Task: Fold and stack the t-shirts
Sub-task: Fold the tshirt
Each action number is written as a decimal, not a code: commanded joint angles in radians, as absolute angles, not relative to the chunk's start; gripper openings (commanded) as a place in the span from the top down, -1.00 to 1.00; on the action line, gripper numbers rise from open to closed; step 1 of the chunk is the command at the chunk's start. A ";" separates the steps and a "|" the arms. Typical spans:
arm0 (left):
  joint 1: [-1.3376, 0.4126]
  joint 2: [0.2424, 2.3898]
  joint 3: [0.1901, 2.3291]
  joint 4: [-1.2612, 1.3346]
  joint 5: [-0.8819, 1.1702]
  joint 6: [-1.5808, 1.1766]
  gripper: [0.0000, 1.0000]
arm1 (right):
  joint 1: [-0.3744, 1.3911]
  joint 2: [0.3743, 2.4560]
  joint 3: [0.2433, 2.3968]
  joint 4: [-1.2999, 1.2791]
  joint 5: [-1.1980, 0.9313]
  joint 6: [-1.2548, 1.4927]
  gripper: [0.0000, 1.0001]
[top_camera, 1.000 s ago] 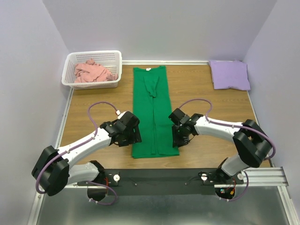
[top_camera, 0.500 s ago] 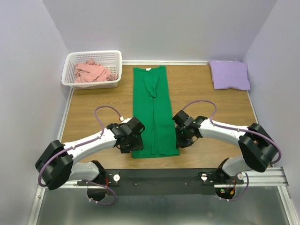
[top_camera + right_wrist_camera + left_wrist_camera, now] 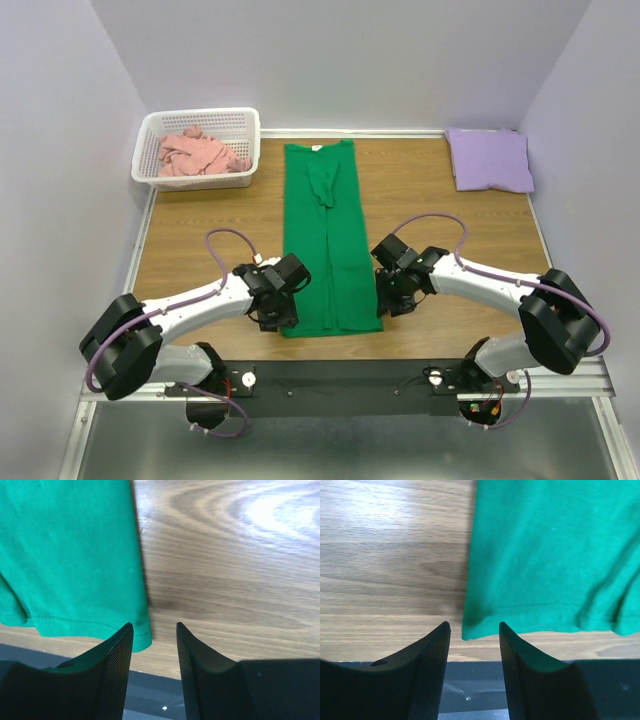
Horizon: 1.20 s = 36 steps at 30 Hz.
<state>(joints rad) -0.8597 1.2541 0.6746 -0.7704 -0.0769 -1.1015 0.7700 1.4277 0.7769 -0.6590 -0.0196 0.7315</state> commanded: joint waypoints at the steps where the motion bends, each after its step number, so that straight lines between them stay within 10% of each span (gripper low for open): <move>1: -0.865 1.292 0.695 -0.805 -0.124 -1.112 -0.01 | 0.765 1.419 0.765 -0.686 -0.074 0.733 0.03; 17: -0.867 1.407 0.730 -0.769 -0.098 -1.043 0.12 | 0.765 1.410 0.753 -0.684 -0.107 0.772 0.02; 25: -0.867 1.402 0.735 -0.764 -0.077 -1.026 0.76 | 0.765 1.424 0.735 -0.681 -0.149 0.784 0.02; 36: -0.867 1.397 0.729 -0.741 -0.052 -1.003 0.79 | 0.773 1.454 0.770 -0.646 -0.181 0.804 0.02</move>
